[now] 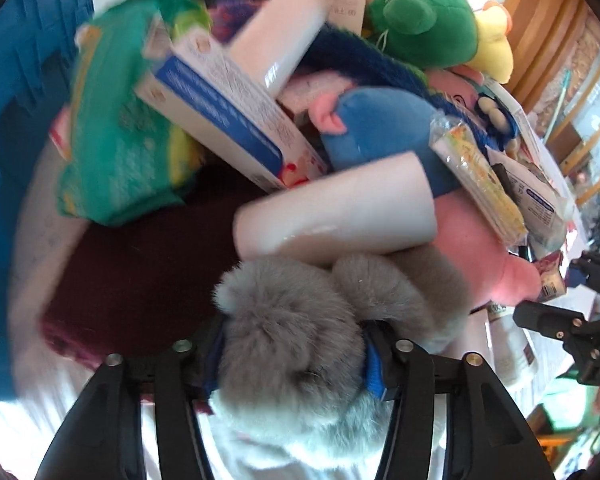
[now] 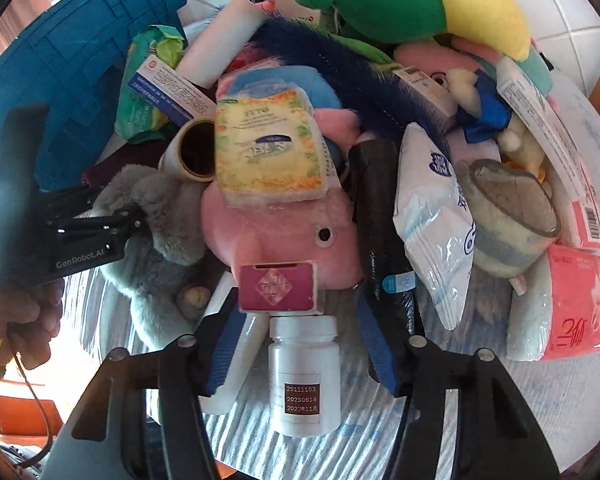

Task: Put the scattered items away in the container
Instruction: 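Grasp the grey fluffy plush with the left tool while the right tool grasps the purple box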

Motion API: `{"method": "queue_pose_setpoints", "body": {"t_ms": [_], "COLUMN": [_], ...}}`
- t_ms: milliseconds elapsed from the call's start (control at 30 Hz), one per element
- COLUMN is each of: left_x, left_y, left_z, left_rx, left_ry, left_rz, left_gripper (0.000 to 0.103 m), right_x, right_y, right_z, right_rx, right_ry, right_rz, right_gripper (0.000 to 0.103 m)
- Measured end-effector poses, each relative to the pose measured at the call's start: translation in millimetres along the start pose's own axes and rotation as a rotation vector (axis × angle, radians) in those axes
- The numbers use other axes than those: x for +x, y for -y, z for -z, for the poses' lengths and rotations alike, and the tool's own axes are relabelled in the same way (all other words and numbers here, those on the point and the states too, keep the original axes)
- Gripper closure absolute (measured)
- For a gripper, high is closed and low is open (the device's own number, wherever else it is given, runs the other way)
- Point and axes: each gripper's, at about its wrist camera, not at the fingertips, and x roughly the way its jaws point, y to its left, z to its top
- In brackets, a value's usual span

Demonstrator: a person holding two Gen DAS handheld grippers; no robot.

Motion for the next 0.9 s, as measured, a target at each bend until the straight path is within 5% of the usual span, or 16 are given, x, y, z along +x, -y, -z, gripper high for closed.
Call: {"method": "queue_pose_setpoints", "body": {"t_ms": [167,333,433,500,900], "left_x": [16.9,32.0,20.6,14.3,-44.9], "left_y": [10.6,42.6,31.3,21.3,0.4], "left_z": [2.4,11.7,6.3,4.4,3.3], "left_rx": [0.027,0.208,0.133,0.095,0.065], "left_ry": [-0.009,-0.032,-0.007,-0.003,0.099], "left_rz": [-0.031,-0.146,-0.101,-0.075,-0.041], "left_gripper": [0.024,0.01,0.043,0.052,0.059], "right_x": [6.5,12.8,11.1,8.6,-23.4], "right_y": [1.6,2.6,5.0,6.9,14.9], "right_z": [-3.3,-4.4,-3.7,-3.0,-4.5], "right_rx": [-0.002,0.01,0.018,0.019,0.025], "right_ry": [-0.013,-0.02,-0.012,-0.006,0.05], "right_rz": [0.0,0.006,0.001,0.001,0.015], "right_gripper": [0.059,0.075,0.075,0.075,0.075]}}
